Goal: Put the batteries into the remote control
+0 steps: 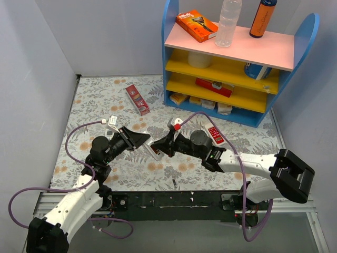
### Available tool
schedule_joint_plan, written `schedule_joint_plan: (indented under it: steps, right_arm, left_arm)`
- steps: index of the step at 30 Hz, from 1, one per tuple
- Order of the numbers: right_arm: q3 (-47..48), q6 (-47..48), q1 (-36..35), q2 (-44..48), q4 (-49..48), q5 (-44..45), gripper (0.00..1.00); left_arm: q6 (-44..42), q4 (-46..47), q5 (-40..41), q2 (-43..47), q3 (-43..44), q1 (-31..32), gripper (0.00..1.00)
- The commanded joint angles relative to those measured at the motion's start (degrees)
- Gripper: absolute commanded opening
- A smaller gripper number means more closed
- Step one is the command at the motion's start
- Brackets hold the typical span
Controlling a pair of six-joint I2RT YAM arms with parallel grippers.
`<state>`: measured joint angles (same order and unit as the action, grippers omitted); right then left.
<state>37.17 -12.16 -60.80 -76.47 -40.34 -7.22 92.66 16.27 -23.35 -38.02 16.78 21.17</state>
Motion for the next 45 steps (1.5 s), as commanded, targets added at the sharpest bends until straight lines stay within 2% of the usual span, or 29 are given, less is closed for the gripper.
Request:
schedule_joint_plan:
  steps: [1, 12, 28, 37, 45]
  right_arm:
    - [-1.1, -1.5, -0.3, -1.2, -5.8, 1.9, 0.01]
    - [-0.6, -2.3, -0.5, -3.1, -3.1, 3.9, 0.02]
    - [-0.5, -3.2, -0.9, -5.9, -4.8, 6.5, 0.27]
    - [-0.6, -3.3, -1.0, -6.4, -5.1, 7.0, 0.3]
    - [-0.6, -3.8, -1.2, -6.2, -3.8, 12.2, 0.29]
  left_arm:
    - [0.2, -1.2, 0.4, 1.4, 2.8, -0.1, 0.0]
    - [-2.7, -4.9, 3.0, 2.9, 4.3, -0.2, 0.0]
    - [-5.5, -6.7, 2.0, 2.1, 5.5, 0.0, 0.0]
    - [-6.1, -7.6, 2.0, 1.5, 5.6, 0.1, 0.0]
    - [-6.9, -8.7, 2.3, 1.3, 6.3, 0.1, 0.0]
